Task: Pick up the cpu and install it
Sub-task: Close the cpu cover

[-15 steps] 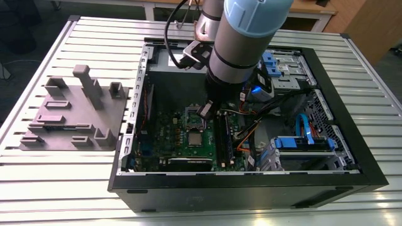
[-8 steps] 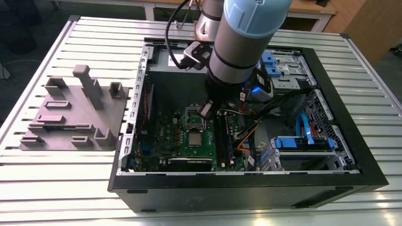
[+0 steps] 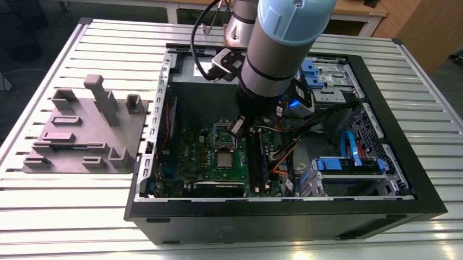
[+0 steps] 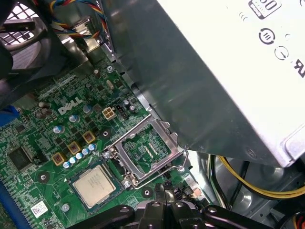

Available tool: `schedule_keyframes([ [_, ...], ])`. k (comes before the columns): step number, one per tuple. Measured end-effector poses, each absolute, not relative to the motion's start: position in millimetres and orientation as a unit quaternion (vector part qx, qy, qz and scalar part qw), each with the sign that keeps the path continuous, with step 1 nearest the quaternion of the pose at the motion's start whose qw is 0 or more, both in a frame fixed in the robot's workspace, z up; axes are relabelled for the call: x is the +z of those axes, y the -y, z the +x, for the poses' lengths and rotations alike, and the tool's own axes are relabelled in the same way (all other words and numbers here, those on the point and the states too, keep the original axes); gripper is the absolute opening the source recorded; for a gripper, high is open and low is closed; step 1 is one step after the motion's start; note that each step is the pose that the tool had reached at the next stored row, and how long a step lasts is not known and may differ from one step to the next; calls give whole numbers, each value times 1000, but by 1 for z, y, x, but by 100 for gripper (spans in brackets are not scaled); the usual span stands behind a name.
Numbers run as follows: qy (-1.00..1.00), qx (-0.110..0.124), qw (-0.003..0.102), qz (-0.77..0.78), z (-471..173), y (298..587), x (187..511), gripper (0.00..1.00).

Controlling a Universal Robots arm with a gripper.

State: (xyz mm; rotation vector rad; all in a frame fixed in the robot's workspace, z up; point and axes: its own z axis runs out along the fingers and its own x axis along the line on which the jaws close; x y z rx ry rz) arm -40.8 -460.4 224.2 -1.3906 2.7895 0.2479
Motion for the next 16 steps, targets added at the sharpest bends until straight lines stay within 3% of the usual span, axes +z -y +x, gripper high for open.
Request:
schedule_keyframes([
  [16,-892,80,8,-445,-40,455,223,10],
])
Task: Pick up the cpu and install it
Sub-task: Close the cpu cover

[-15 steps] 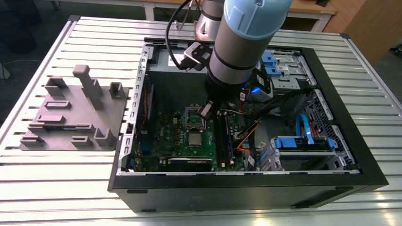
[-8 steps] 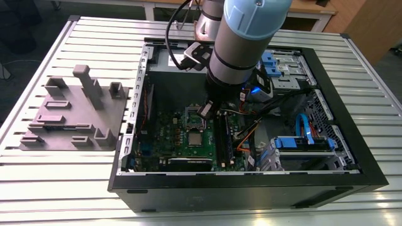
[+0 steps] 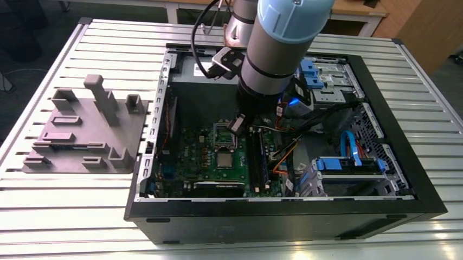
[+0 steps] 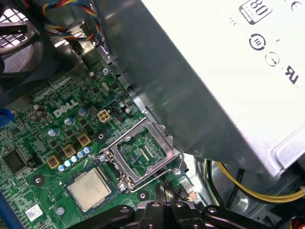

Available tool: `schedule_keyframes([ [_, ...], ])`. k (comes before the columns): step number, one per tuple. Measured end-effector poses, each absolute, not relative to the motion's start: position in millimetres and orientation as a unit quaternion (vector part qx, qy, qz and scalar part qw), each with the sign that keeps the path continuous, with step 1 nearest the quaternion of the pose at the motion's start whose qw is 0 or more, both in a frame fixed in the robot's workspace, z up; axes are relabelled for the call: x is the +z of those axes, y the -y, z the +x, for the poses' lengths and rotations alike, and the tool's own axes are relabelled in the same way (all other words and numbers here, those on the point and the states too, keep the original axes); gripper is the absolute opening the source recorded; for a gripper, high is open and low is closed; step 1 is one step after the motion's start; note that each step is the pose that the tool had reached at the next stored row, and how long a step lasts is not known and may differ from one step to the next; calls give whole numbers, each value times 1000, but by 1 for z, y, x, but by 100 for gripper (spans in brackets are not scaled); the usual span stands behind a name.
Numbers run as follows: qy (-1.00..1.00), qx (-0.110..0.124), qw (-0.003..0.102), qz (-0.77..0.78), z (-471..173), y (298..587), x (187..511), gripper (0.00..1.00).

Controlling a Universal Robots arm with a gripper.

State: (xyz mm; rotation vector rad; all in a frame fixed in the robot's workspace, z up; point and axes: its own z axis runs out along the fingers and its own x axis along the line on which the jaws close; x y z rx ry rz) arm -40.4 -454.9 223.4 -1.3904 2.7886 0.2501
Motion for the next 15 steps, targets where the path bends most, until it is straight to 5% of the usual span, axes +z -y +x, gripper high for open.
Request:
schedule_keyframes([
  [15,-889,109,22,-444,-37,453,216,10],
])
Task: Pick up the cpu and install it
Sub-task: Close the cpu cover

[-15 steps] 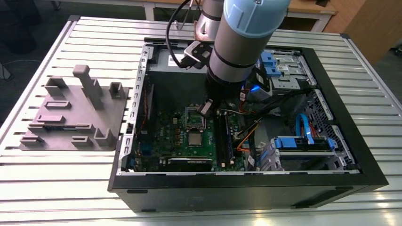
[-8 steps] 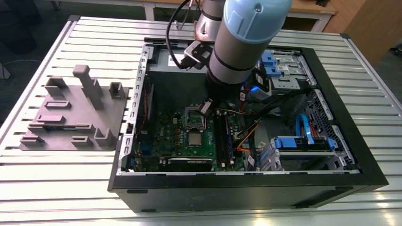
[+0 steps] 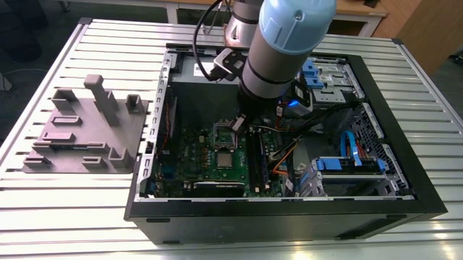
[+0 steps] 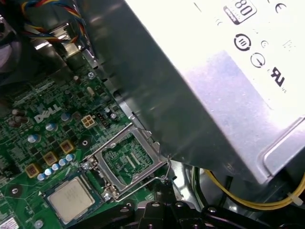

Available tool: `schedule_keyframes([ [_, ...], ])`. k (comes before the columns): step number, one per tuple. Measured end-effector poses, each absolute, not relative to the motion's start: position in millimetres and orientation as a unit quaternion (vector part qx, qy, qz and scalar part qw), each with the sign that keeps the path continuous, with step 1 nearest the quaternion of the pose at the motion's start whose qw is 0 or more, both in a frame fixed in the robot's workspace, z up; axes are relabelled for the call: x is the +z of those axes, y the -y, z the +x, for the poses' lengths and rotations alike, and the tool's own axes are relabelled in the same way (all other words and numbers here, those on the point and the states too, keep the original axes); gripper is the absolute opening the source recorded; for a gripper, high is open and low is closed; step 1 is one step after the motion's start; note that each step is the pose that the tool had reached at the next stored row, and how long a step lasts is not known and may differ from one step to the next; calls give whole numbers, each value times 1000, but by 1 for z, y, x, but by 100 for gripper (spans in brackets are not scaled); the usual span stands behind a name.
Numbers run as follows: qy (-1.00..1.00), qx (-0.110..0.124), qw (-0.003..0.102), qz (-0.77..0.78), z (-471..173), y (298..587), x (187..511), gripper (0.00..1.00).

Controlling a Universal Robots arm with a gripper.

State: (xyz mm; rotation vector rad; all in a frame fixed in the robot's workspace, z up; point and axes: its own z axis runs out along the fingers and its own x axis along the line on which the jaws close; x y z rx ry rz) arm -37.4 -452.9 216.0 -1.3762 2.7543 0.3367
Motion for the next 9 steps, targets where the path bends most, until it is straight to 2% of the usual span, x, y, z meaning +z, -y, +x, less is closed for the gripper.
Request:
schedule_keyframes([
  [9,-886,129,32,-444,-37,451,212,10],
])
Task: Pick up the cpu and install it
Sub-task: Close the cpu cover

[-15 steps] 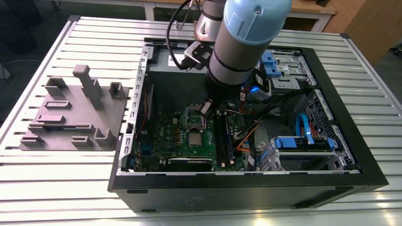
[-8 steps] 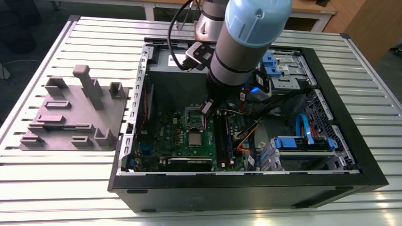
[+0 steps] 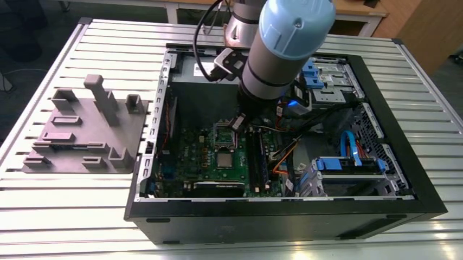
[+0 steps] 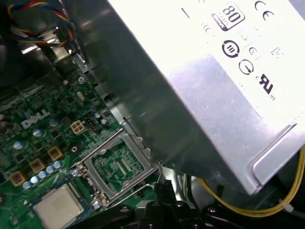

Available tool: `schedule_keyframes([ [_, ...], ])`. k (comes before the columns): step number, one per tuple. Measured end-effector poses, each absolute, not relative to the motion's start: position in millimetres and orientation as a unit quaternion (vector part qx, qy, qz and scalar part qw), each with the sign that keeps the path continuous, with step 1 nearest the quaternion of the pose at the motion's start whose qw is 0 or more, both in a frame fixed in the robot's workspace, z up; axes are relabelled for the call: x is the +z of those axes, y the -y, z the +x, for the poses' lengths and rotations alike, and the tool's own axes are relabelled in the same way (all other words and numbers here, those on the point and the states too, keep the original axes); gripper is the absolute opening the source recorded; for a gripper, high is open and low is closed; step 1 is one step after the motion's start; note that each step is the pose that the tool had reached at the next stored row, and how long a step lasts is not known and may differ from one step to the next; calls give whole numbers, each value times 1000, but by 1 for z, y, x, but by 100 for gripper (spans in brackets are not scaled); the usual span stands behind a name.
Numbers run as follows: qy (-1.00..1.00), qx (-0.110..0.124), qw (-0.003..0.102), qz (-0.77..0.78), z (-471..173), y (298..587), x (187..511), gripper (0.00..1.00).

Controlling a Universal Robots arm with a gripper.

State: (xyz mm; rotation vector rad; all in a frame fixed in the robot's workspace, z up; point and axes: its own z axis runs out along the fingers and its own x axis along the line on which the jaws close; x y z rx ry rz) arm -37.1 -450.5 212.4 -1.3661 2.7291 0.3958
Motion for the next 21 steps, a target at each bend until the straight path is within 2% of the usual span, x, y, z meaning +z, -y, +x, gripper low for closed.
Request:
schedule_keyframes([
  [5,-885,136,36,-443,-37,450,209,10],
  [21,-885,138,37,-443,-37,446,203,10],
])
